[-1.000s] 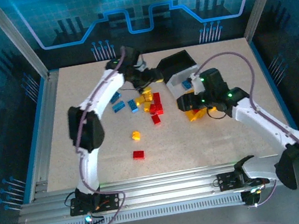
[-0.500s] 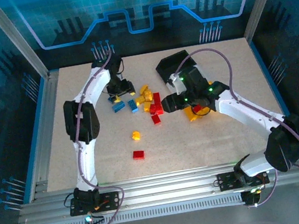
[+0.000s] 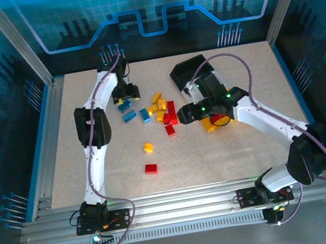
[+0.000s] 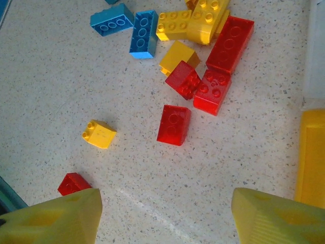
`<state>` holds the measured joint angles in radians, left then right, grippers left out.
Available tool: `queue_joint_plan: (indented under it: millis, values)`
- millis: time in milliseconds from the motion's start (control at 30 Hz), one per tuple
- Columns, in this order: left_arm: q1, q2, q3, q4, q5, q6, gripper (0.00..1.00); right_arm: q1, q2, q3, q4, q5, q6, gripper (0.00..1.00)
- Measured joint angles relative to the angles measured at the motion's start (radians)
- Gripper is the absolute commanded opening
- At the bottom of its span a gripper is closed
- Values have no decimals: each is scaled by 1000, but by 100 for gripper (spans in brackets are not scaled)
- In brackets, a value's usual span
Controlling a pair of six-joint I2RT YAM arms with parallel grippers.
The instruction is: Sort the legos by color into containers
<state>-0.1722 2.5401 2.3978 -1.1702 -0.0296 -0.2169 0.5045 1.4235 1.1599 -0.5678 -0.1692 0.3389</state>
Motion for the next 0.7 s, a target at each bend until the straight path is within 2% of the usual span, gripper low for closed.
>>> queue_joint_plan:
  millis: [400, 567, 700]
  values:
    - [13, 31, -23, 34, -37, 44, 71, -8, 2, 2, -19, -4, -2, 70]
    - [16, 21, -66, 57, -50, 44, 63, -8, 8, 4, -20, -7, -3, 69]
    - [20, 2, -104, 80, -66, 42, 49, -8, 8, 6, -19, -14, -3, 67]
